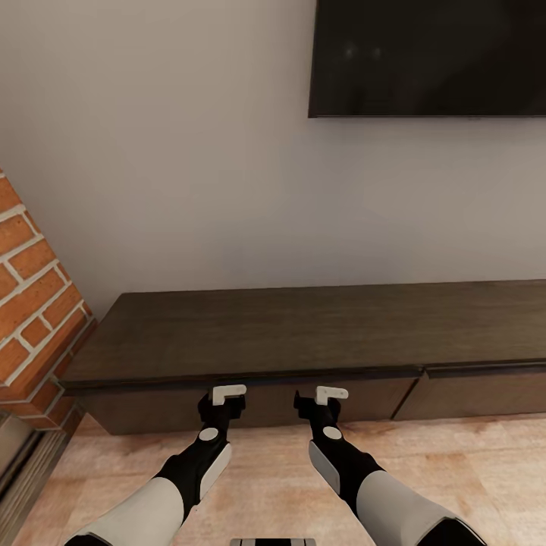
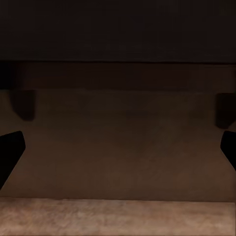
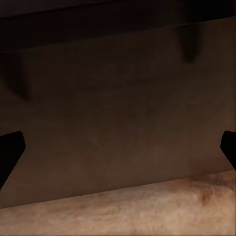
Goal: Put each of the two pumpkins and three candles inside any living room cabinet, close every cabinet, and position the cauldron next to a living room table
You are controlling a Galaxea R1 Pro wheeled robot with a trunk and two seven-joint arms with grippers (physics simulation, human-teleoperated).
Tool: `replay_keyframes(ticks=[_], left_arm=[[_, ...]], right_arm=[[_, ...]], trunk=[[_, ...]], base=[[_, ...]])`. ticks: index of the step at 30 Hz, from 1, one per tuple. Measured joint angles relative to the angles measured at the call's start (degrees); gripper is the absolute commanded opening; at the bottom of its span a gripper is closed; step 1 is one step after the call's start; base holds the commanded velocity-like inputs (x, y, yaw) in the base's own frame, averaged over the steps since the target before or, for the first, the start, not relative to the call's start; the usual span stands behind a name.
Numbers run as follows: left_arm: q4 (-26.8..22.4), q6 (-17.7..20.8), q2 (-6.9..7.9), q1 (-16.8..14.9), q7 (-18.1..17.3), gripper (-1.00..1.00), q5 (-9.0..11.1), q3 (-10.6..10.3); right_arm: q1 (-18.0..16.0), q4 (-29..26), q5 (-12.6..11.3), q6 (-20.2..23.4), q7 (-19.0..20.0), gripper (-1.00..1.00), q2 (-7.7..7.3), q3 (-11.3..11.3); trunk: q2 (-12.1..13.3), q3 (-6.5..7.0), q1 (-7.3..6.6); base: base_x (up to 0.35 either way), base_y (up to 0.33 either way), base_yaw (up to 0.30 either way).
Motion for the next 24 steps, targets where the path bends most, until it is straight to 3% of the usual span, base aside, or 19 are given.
replay_keyframes(ticks=[12, 20, 24], left_arm=[[-0.02, -0.03, 0.01, -0.01, 0.02, 1.0, -0.07, 0.06], [-0.45, 0.53, 0.0, -0.01, -0.13, 1.0, 0.02, 0.19], [-1.91, 5.15, -0.05, -0.01, -0.25, 1.0, 0.06, 0.4]], right_arm=[[0.0, 0.0, 0.0, 0.0, 0.0, 1.0, 0.0, 0.01], [0.0, 0.0, -0.11, 0.5, 0.03, 1.0, 0.0, 0.11], [0.0, -0.02, -0.19, 2.57, 0.03, 1.0, 0.0, -0.08]], trunk=[[0.0, 0.0, 0.02], [0.0, 0.0, 0.0], [0.0, 0.0, 0.01]], base=[[-0.155, 0.0, 0.0], [-0.017, 0.0, 0.0], [-0.087, 0.0, 0.0]])
